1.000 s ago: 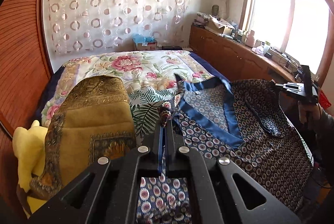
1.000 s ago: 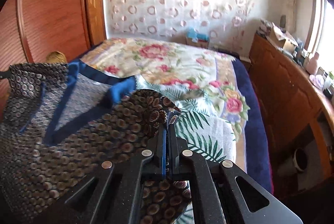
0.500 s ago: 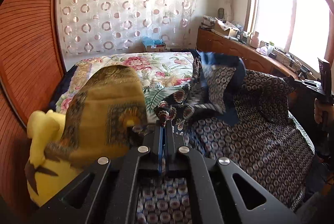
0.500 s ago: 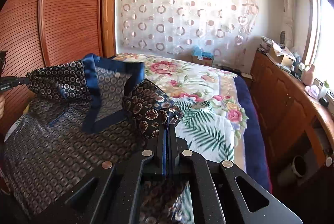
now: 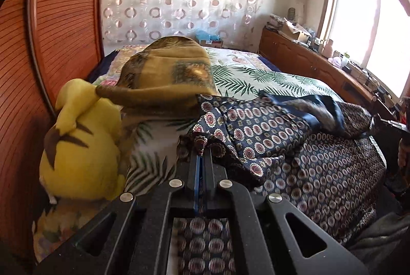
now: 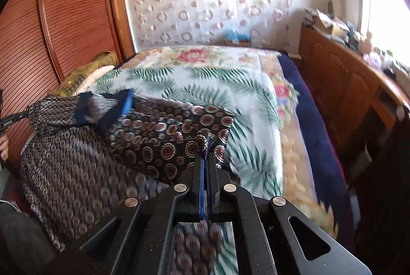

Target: Fold small clothes

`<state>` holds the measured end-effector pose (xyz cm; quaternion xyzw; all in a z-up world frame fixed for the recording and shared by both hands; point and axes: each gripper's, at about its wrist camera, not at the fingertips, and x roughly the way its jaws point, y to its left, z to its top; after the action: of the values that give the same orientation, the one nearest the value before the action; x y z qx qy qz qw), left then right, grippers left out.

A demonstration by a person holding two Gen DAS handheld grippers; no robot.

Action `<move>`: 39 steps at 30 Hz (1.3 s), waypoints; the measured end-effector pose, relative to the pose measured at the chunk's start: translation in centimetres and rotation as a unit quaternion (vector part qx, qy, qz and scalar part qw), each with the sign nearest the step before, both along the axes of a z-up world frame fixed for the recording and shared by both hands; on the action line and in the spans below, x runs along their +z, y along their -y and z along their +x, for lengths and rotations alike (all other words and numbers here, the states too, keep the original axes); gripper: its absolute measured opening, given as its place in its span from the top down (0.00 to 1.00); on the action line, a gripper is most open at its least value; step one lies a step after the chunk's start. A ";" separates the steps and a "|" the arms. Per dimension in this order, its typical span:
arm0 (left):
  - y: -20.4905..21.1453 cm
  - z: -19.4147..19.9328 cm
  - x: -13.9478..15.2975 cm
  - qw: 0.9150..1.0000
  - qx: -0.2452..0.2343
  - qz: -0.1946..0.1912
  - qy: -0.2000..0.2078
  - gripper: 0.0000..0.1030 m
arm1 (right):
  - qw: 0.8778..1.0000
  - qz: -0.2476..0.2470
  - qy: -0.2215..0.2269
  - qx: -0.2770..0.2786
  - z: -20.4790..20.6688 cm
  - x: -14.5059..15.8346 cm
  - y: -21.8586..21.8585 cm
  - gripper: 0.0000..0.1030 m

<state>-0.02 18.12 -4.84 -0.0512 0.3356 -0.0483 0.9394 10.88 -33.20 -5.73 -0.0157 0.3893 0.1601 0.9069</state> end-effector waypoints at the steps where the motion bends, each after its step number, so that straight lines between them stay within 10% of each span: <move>1: -0.1 -0.5 0.2 1.000 0.002 0.000 0.000 0.98 | 1.000 -0.001 -0.004 -0.005 -0.5 -0.1 0.6 0.99; 11: -1.4 -3.7 0.6 0.999 0.033 0.038 -0.007 0.95 | 0.998 -0.037 -0.045 0.002 -3.1 0.8 1.1 0.99; 18: -2.0 -2.0 1.9 0.998 0.041 0.046 0.005 0.51 | 0.998 -0.049 -0.032 -0.013 -2.6 1.7 0.1 0.93; 25: -1.2 2.1 3.3 0.997 0.032 0.066 0.016 0.51 | 0.996 -0.090 0.003 -0.007 -2.0 4.3 -1.1 0.89; 29: -0.6 5.2 3.0 0.998 0.018 0.060 0.002 0.51 | 0.996 -0.081 0.023 -0.007 -0.3 5.1 -1.9 0.52; 39: 0.8 9.8 -0.4 0.997 -0.015 0.040 -0.057 0.51 | 0.999 -0.045 -0.014 0.018 5.7 0.2 -4.2 0.49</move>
<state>9.74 17.30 -5.21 -0.0111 0.3914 -0.0461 0.9190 16.58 -28.99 -5.57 -0.0617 0.4084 0.1590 0.8967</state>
